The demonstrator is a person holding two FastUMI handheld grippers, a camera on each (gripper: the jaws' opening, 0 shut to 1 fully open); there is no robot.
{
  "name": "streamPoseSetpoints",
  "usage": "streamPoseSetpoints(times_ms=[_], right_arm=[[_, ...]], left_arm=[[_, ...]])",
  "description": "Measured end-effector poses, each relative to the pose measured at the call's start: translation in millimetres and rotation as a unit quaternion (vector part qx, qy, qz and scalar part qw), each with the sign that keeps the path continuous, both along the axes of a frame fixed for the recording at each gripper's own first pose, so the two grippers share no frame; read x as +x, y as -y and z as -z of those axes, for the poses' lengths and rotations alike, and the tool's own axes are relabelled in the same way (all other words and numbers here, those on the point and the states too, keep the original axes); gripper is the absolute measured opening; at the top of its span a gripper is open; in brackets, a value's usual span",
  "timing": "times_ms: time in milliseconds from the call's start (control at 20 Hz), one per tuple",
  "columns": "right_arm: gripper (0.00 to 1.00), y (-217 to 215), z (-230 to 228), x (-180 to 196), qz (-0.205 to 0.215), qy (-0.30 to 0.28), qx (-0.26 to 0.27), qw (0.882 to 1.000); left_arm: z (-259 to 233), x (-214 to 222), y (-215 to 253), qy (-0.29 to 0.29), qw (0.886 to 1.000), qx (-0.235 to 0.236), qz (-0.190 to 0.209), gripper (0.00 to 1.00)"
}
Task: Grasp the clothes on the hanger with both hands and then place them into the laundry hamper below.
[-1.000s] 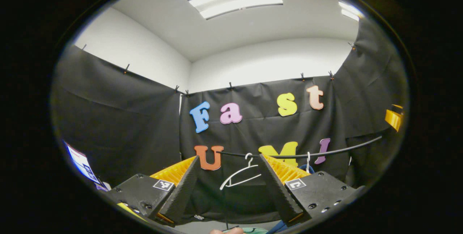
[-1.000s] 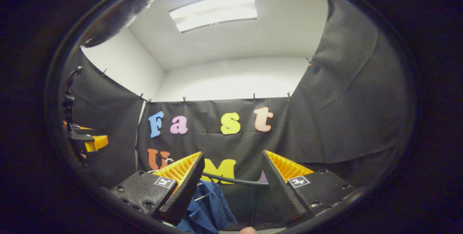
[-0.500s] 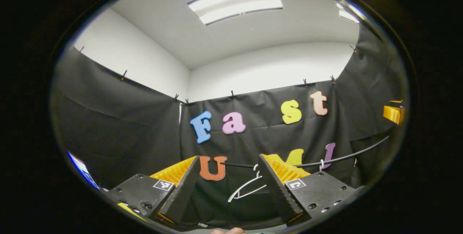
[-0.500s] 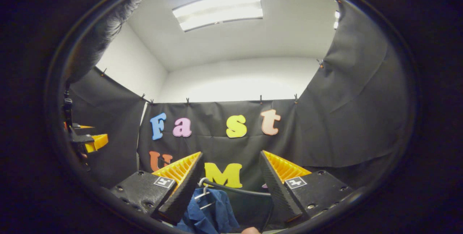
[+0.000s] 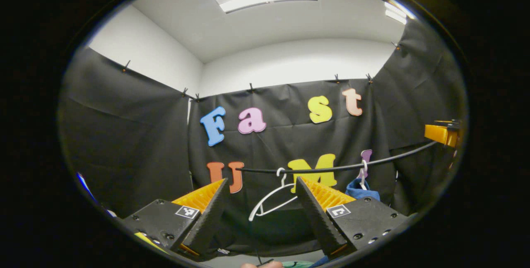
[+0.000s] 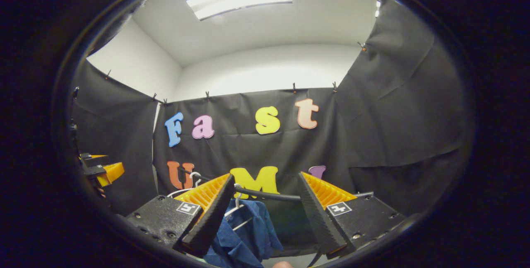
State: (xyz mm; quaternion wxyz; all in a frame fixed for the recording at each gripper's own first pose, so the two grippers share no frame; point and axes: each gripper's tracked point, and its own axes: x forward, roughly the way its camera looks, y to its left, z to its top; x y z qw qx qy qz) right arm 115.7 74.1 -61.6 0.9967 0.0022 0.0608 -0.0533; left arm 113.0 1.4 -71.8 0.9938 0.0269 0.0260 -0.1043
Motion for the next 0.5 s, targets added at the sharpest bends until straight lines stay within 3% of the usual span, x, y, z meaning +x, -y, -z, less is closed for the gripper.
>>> streamPoseSetpoints(times_ms=[50, 150, 500], right_arm=[[0.96, -2, 8, 2, 0.004, -0.004, -0.001, 1.000], [0.96, -1, 21, 5, 0.018, -0.010, -0.004, 1.000], [0.96, 18, 54, -2, 0.087, -0.025, -0.034, 0.995]], left_arm=[[11, 1, 11, -0.012, 1.000, -0.007, 0.016, 0.92], [30, 2, 35, -0.036, 0.998, -0.021, 0.056, 1.00], [72, 5, 77, -0.083, 0.984, -0.050, 0.150, 0.95]])
